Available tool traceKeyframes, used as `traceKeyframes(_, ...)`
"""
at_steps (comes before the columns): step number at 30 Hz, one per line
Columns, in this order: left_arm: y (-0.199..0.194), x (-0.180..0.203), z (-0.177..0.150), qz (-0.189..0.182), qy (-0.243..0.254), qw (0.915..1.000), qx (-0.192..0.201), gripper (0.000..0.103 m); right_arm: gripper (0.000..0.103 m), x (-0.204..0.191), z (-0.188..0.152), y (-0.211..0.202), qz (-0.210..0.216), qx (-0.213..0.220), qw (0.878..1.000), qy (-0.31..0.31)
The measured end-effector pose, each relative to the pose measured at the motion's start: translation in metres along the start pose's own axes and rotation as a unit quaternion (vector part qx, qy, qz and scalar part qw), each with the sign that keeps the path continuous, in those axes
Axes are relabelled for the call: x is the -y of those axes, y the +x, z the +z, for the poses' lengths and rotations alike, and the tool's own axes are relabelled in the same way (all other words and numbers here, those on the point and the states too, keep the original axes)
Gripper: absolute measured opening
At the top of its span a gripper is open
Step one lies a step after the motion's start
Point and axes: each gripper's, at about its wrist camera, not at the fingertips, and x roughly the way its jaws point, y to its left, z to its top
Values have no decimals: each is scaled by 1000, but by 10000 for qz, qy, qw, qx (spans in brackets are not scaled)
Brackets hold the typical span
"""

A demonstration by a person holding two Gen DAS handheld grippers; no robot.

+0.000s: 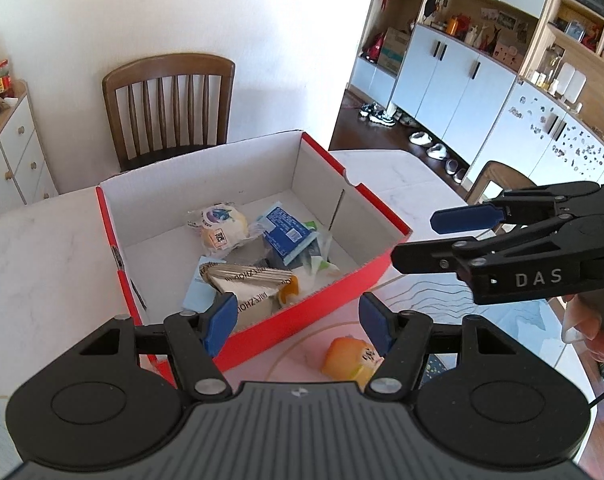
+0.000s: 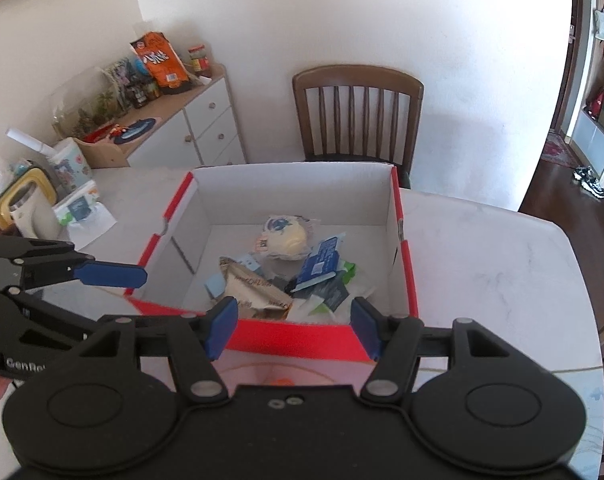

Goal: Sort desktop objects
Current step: 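Move both tools back over the yellow toy and remaining packages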

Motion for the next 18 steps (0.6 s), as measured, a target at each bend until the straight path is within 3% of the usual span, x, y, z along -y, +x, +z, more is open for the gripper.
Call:
traceKeyframes(8, -26, 9, -23, -10, 5, 9995, 324, 66, 63, 3, -27, -26, 27, 153, 9999, 43)
traceKeyframes(18, -43, 20, -62, -26, 12, 9992, 398, 71, 65, 4, -63, -42, 75, 171, 9998, -24)
